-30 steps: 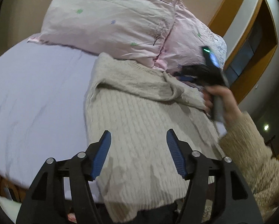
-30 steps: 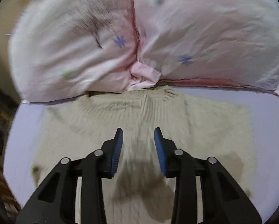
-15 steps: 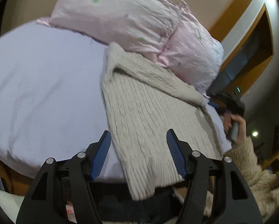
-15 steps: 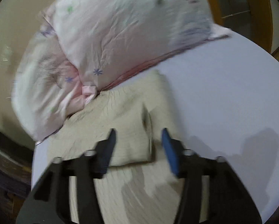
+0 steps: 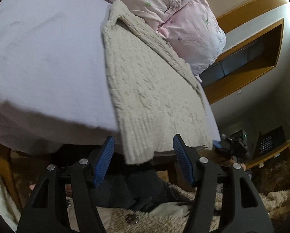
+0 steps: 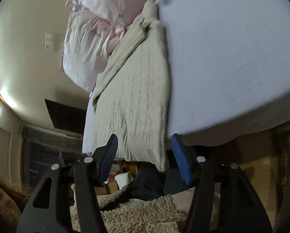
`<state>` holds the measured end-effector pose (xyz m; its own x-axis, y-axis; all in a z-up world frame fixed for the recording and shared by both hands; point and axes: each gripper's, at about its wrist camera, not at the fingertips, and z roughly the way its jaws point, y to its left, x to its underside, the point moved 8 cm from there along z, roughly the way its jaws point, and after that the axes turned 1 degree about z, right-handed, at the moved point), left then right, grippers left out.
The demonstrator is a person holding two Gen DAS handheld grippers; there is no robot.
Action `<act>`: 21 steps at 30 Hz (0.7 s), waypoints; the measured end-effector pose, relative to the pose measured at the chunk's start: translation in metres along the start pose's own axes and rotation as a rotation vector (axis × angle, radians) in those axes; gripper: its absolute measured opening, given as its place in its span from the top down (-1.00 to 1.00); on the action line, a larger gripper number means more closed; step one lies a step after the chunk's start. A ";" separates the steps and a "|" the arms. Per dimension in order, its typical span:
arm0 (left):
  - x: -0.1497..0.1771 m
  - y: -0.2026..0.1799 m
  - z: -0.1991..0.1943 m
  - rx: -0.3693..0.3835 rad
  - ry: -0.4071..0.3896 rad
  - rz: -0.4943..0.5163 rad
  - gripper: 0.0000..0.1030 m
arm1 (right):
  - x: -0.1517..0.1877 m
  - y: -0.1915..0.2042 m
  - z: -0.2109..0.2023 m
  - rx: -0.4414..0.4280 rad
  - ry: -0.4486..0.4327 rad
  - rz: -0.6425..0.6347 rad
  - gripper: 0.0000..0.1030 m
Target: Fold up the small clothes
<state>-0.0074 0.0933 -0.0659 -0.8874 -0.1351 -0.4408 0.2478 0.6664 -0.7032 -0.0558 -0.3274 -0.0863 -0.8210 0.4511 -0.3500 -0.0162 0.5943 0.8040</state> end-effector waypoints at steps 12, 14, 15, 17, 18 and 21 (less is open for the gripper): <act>-0.004 -0.008 0.012 0.046 0.022 -0.122 0.53 | 0.015 -0.017 0.026 0.065 0.133 0.052 0.37; -0.008 -0.012 0.014 0.094 0.026 -0.161 0.75 | 0.015 -0.009 0.037 0.002 0.150 0.053 0.87; -0.013 -0.015 0.012 0.117 0.013 -0.174 0.80 | 0.014 -0.002 0.037 -0.031 0.142 0.043 0.87; -0.028 -0.023 0.004 0.146 -0.020 -0.166 0.82 | 0.003 0.019 0.023 -0.076 0.084 -0.026 0.87; -0.044 -0.028 -0.002 0.151 -0.050 -0.151 0.83 | -0.012 0.035 0.010 -0.108 0.027 -0.064 0.87; -0.103 -0.045 -0.019 0.183 -0.129 -0.097 0.83 | -0.065 0.079 -0.014 -0.142 -0.126 -0.183 0.88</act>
<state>0.0655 0.0914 0.0223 -0.8564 -0.2927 -0.4255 0.2403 0.5035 -0.8299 -0.0123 -0.3192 0.0066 -0.7192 0.4297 -0.5459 -0.2454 0.5781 0.7782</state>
